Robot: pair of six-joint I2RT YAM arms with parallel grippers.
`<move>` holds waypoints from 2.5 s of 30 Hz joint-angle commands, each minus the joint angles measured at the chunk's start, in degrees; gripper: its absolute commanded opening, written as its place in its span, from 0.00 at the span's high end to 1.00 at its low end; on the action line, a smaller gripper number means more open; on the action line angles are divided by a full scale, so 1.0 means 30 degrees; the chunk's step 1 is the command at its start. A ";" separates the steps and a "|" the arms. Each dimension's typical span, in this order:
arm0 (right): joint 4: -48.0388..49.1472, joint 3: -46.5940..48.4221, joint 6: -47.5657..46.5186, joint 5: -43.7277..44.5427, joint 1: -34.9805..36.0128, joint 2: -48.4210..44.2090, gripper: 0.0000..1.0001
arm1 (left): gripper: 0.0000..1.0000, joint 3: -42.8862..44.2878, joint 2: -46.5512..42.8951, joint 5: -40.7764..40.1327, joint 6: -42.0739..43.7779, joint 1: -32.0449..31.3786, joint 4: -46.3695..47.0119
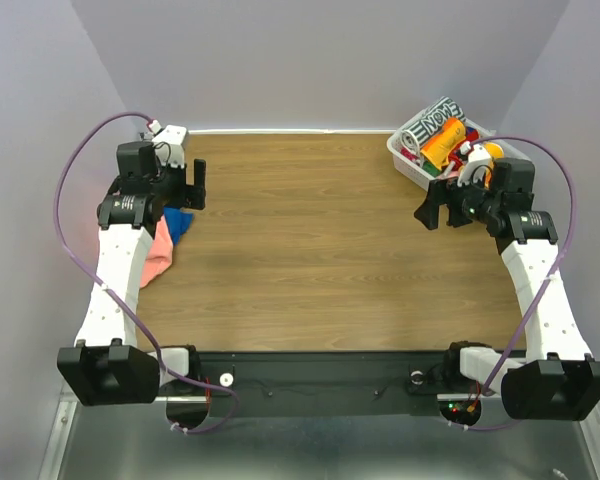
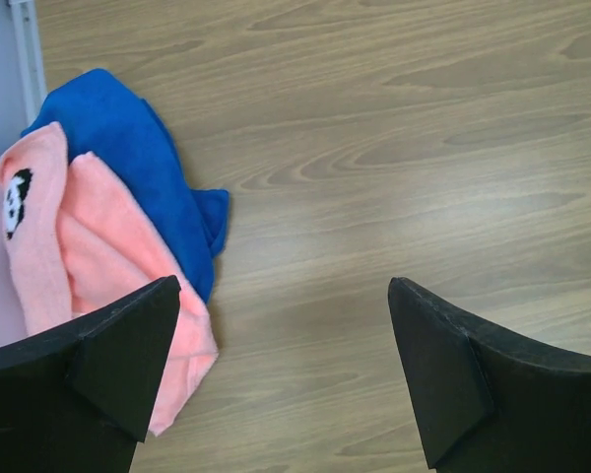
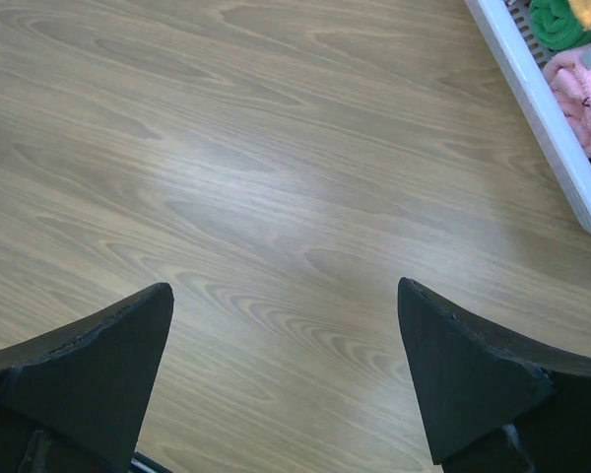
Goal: Roll the towels
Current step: Grab a towel with the left arm, then move the towel to the center of the board
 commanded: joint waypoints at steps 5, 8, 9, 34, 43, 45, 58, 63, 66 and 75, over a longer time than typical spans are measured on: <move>0.0309 -0.0245 0.0160 -0.0432 0.0042 0.0138 0.00 | 0.02 0.2779 0.3000 -0.4137 0.0226 0.2629 -0.0831; 0.0250 -0.0216 0.0160 -0.0578 0.0042 0.0285 0.00 | 0.17 0.4129 0.5108 -0.4574 0.0695 0.4740 -0.1477; 0.0221 -0.0187 0.0160 -0.0666 0.0042 0.0372 0.00 | 0.19 0.4423 0.6158 -0.5214 0.1016 0.5179 -0.1537; -0.0512 0.0927 0.0336 -0.0491 0.0042 0.1837 0.00 | 0.67 0.6565 1.5193 -0.7124 0.1752 0.6677 0.1391; -0.0483 0.0868 0.0219 -0.0579 0.0042 0.2014 0.00 | 1.00 0.7324 1.4901 -0.7536 0.1870 0.6765 0.1159; -0.0512 0.1014 0.0218 -0.0579 0.0042 0.1984 0.00 | 1.00 0.8055 1.3969 -0.7331 0.1810 0.6795 0.0603; -0.0483 0.2302 0.0540 -0.1633 0.0042 0.2248 0.00 | 1.00 2.3416 0.9750 -0.2466 0.2337 0.2555 -0.6874; -0.0512 0.3153 0.0658 -0.1984 0.0042 0.2306 0.00 | 1.00 1.7179 0.4741 0.2596 0.0293 -0.0293 -0.0378; -0.0483 0.3387 0.0746 -0.2102 0.0042 0.2394 0.00 | 1.00 1.5853 0.3065 0.4883 -0.1523 -0.1432 0.2466; -0.0424 0.3154 0.0395 -0.2219 0.0042 0.1984 0.00 | 1.00 1.5355 0.3824 0.9133 -0.3315 -0.2316 0.3238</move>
